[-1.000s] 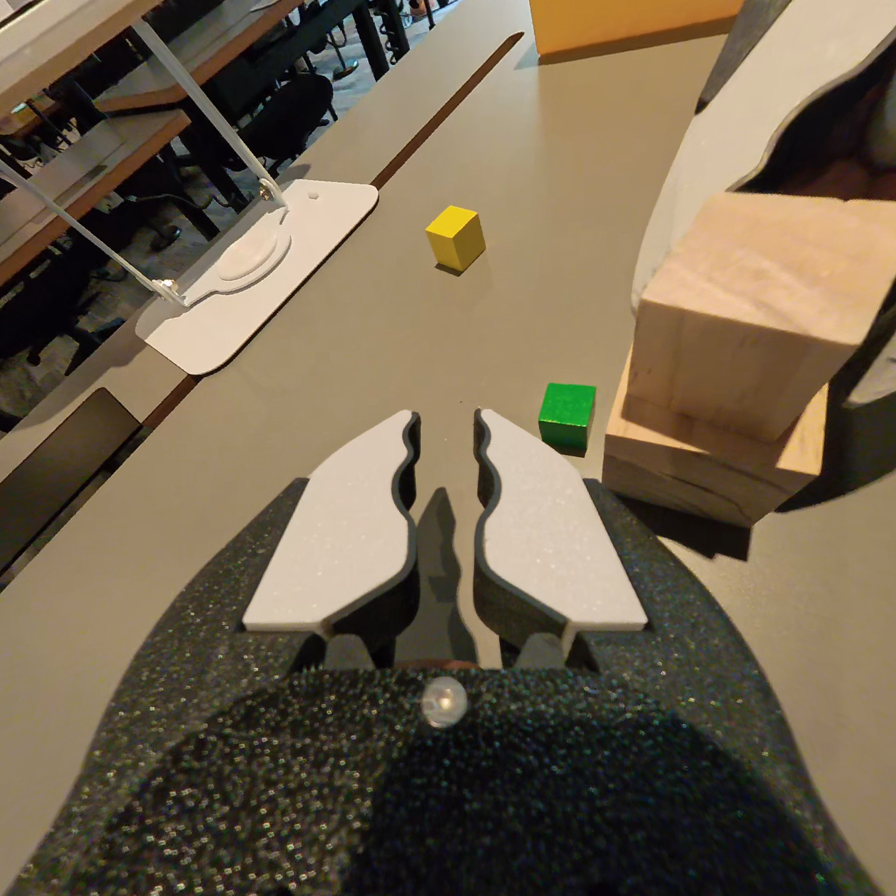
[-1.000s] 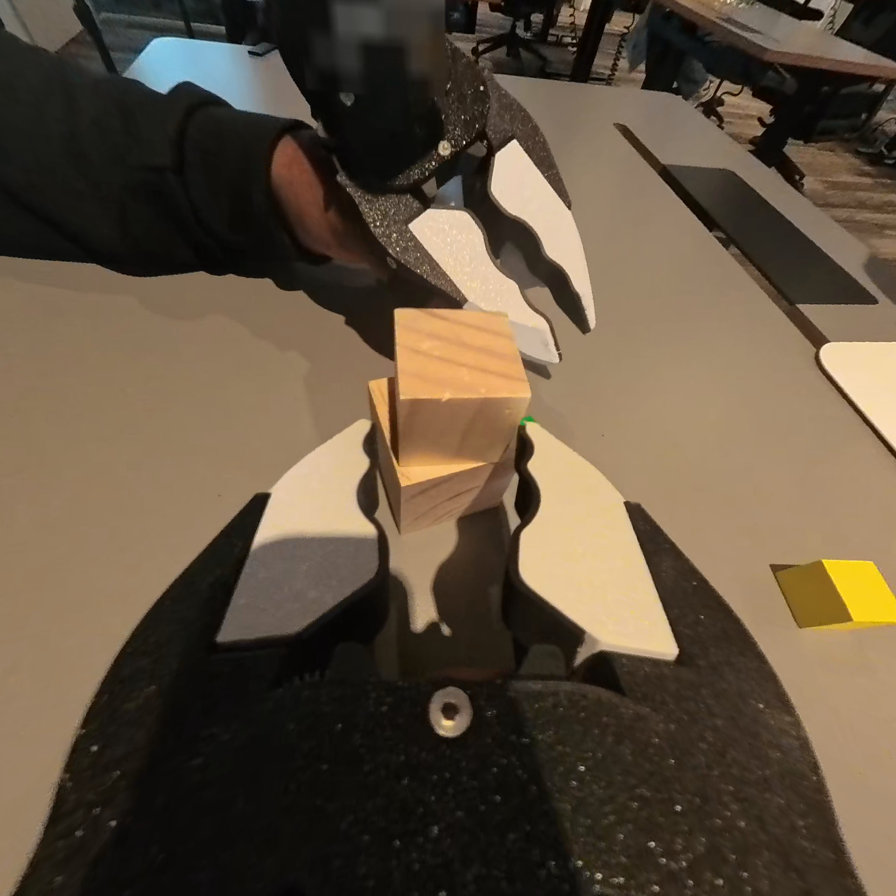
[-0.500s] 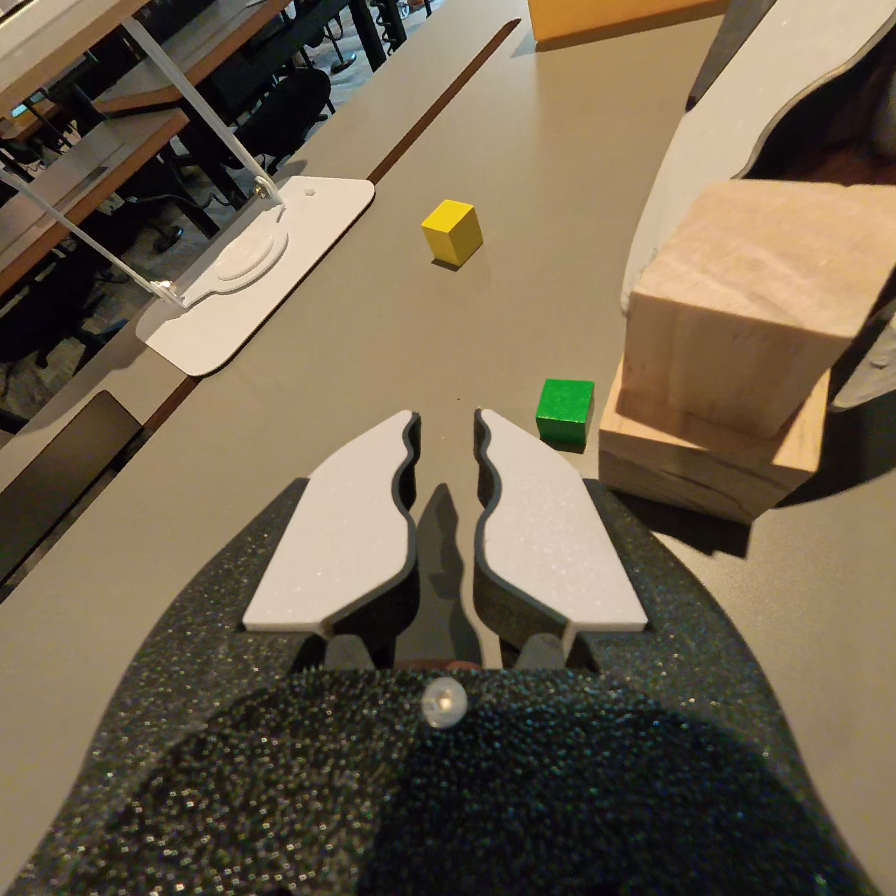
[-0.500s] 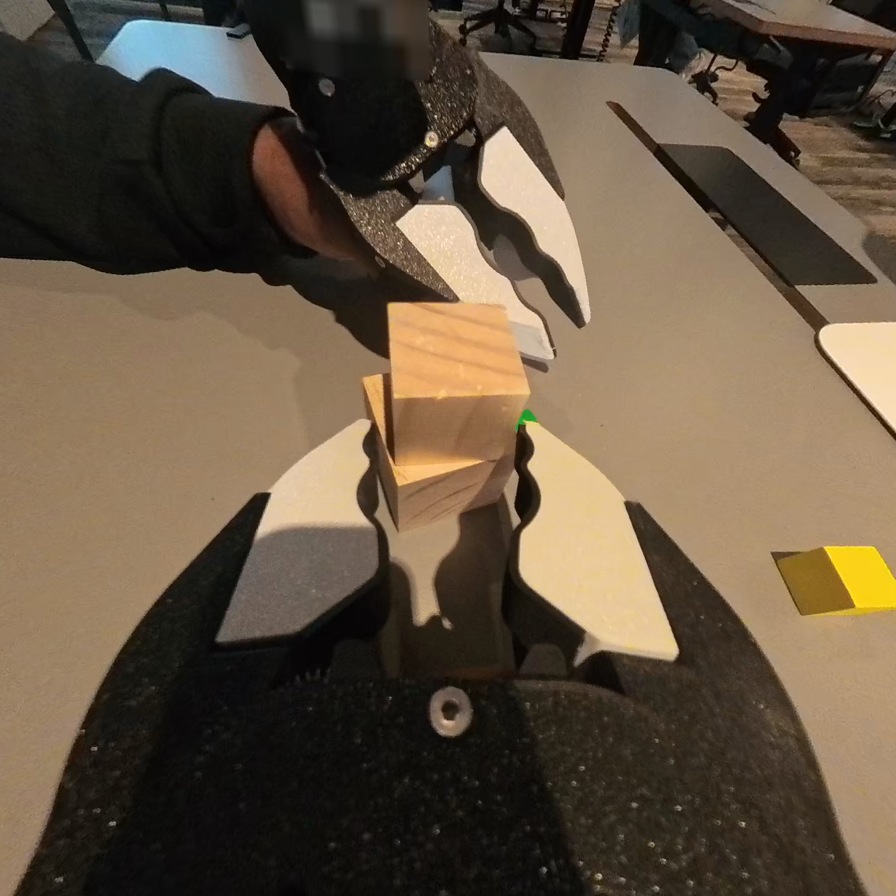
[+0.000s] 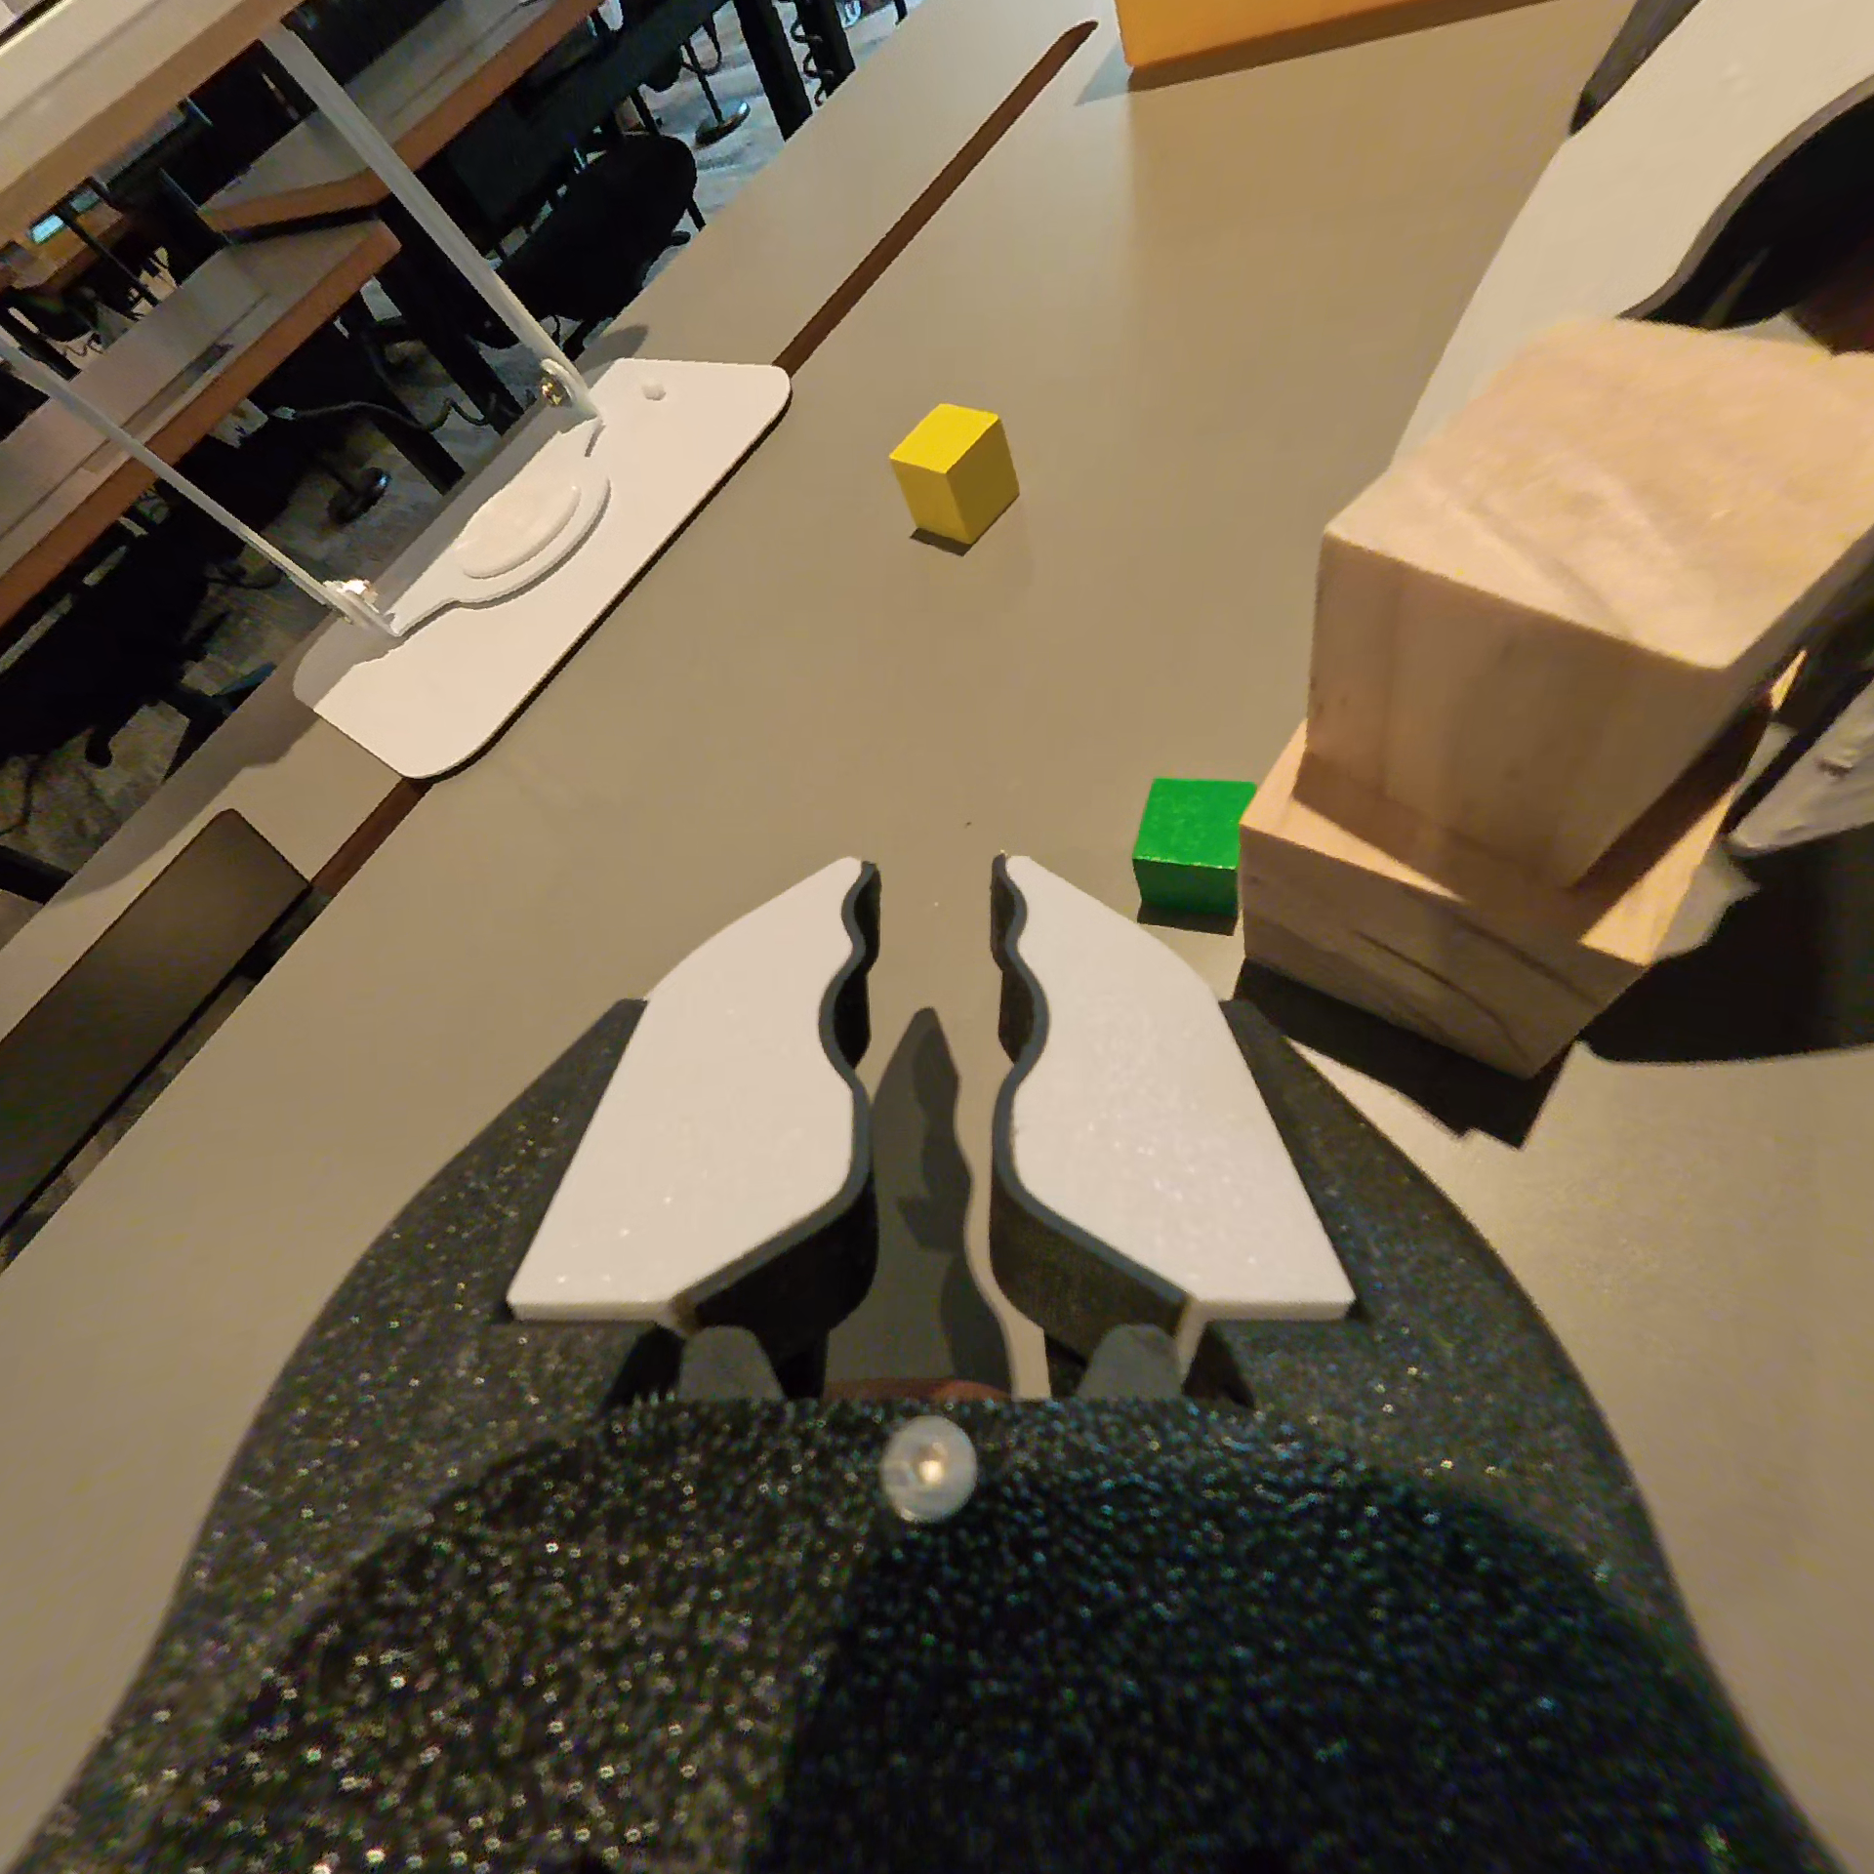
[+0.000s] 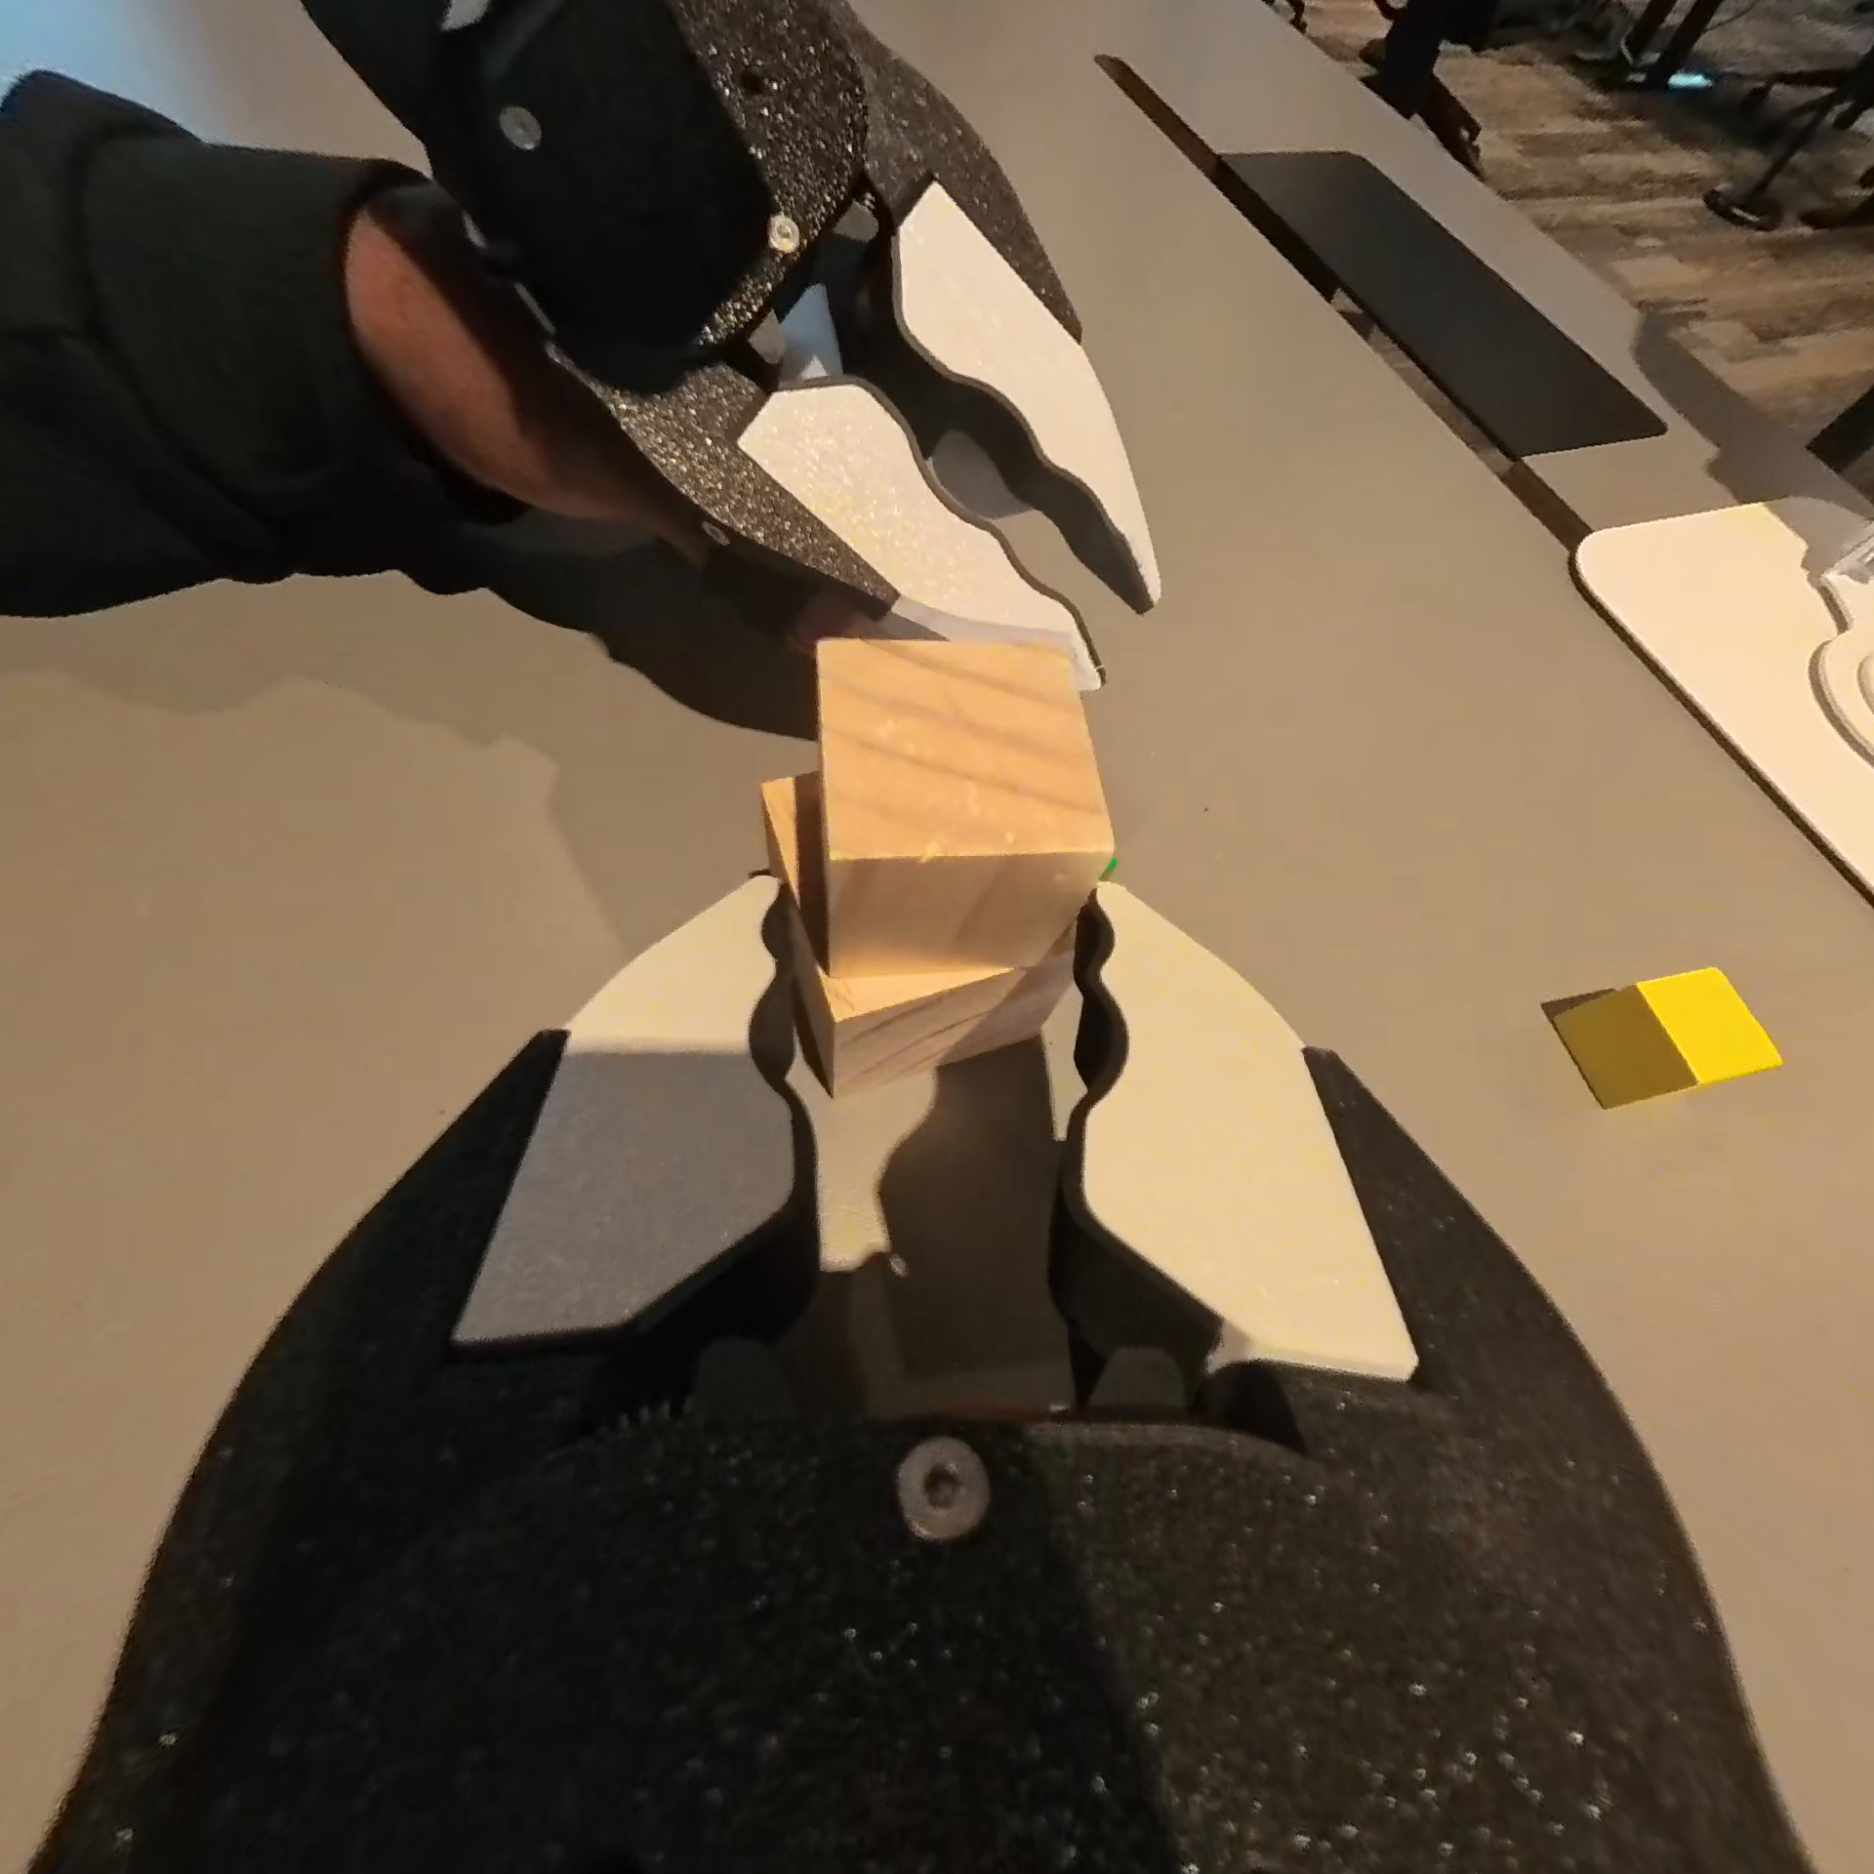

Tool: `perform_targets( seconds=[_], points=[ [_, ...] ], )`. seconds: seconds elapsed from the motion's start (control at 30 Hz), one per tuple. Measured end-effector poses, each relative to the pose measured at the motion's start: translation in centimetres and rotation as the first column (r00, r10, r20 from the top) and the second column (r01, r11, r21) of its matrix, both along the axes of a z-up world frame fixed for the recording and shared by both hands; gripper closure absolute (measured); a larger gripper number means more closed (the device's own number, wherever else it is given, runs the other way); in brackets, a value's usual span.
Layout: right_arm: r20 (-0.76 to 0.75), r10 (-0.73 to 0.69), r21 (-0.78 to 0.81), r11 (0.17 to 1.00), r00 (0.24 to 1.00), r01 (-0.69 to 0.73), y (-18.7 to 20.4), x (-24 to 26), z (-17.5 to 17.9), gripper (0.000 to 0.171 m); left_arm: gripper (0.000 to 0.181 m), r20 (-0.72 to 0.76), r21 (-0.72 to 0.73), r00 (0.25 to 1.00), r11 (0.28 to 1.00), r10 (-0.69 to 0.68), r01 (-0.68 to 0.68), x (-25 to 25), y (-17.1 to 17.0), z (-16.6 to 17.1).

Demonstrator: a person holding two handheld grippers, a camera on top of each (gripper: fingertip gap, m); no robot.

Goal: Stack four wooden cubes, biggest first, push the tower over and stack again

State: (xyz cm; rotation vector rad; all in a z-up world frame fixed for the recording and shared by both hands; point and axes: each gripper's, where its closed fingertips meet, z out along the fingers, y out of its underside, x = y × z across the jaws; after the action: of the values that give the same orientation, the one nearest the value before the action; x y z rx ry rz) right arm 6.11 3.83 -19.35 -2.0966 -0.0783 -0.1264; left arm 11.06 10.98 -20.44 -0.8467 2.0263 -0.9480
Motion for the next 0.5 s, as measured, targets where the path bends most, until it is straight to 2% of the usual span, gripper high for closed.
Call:
perform_targets(
  seconds=[0.3, 0.5],
  points=[
    [-0.038, 0.050, 0.095, 0.994, 0.998, -0.047, -0.1, 0.0, 1.0, 0.118, 0.161, 0.001, 0.010, 1.000, 1.000, -0.004, 0.004, 0.0, -0.1, -0.1],
    [-0.025, 0.054, 0.127, 0.991, 0.998, -0.051, -0.4, 0.3, 1.7, 0.127, 0.161, 0.002, 0.015, 1.000, 1.000, -0.005, 0.004, -0.1, -0.1, -0.1]
  ],
)
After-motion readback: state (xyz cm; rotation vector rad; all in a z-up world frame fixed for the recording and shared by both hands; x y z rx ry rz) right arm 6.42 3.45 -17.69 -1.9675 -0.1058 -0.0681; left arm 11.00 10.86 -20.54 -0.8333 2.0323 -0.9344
